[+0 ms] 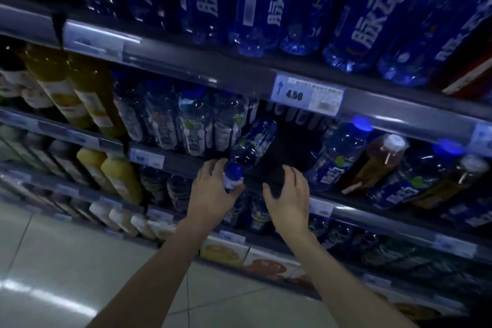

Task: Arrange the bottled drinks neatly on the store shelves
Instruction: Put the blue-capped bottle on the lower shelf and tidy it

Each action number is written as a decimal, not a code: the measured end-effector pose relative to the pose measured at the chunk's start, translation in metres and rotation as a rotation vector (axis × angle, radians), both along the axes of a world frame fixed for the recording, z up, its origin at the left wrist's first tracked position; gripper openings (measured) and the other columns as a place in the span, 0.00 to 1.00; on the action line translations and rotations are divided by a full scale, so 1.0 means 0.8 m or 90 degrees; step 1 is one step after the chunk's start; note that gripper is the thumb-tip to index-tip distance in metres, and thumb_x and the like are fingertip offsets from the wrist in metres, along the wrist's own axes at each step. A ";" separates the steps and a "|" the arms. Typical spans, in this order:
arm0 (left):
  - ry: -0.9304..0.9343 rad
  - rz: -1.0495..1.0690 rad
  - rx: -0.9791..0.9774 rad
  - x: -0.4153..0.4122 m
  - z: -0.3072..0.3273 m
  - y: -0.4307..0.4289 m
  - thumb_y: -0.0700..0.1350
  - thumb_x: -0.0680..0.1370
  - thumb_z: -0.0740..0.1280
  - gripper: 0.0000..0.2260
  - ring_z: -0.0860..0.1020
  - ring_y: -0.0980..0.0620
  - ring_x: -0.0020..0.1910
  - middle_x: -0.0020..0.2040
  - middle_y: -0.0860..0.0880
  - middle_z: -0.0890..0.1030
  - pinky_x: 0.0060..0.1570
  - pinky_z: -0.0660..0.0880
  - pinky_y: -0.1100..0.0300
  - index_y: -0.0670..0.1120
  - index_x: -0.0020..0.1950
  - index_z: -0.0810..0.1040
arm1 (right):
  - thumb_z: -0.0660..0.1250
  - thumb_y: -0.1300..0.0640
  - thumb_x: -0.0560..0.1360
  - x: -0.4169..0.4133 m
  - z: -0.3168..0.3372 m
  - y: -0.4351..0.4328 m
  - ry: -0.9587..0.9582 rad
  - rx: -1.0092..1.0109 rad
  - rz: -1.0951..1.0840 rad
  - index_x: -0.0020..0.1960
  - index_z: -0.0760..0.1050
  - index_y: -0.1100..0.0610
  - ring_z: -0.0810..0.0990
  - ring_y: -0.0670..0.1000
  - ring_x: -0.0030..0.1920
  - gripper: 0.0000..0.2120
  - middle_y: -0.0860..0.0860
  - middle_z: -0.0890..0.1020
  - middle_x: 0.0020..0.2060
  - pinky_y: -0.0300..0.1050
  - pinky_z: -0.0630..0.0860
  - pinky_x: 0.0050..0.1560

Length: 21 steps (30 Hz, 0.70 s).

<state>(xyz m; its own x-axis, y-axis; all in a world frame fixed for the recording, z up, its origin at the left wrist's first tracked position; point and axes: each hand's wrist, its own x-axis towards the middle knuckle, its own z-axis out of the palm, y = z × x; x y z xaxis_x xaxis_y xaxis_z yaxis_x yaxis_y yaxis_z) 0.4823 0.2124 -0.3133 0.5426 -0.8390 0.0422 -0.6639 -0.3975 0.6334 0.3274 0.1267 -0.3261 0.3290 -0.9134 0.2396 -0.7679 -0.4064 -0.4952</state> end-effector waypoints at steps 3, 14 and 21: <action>0.083 0.009 -0.063 -0.005 -0.019 -0.016 0.55 0.75 0.70 0.31 0.68 0.46 0.65 0.70 0.47 0.65 0.57 0.73 0.51 0.48 0.73 0.62 | 0.65 0.43 0.77 -0.014 -0.028 -0.016 0.106 0.005 0.016 0.72 0.65 0.57 0.66 0.55 0.67 0.29 0.54 0.71 0.67 0.50 0.64 0.69; 0.185 0.181 -0.180 -0.025 -0.029 -0.049 0.47 0.73 0.74 0.25 0.73 0.53 0.56 0.60 0.51 0.74 0.55 0.68 0.63 0.49 0.68 0.70 | 0.70 0.46 0.73 -0.030 -0.046 -0.017 0.175 -0.098 0.074 0.66 0.72 0.62 0.70 0.57 0.63 0.28 0.57 0.75 0.61 0.55 0.65 0.69; 0.267 0.250 -0.276 -0.044 -0.023 -0.040 0.43 0.72 0.76 0.24 0.75 0.67 0.44 0.51 0.57 0.77 0.44 0.69 0.79 0.48 0.66 0.75 | 0.65 0.45 0.74 -0.034 -0.047 -0.021 0.194 -0.063 0.103 0.71 0.66 0.59 0.65 0.56 0.66 0.30 0.55 0.71 0.66 0.52 0.59 0.72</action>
<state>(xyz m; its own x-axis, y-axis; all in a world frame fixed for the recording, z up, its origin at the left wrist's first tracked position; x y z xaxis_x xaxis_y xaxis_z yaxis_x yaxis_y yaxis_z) 0.4473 0.1808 -0.3320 0.8439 -0.5344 0.0486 -0.1894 -0.2119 0.9588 0.3000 0.1097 -0.3639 0.5377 -0.8207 0.1934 -0.7956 -0.5698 -0.2059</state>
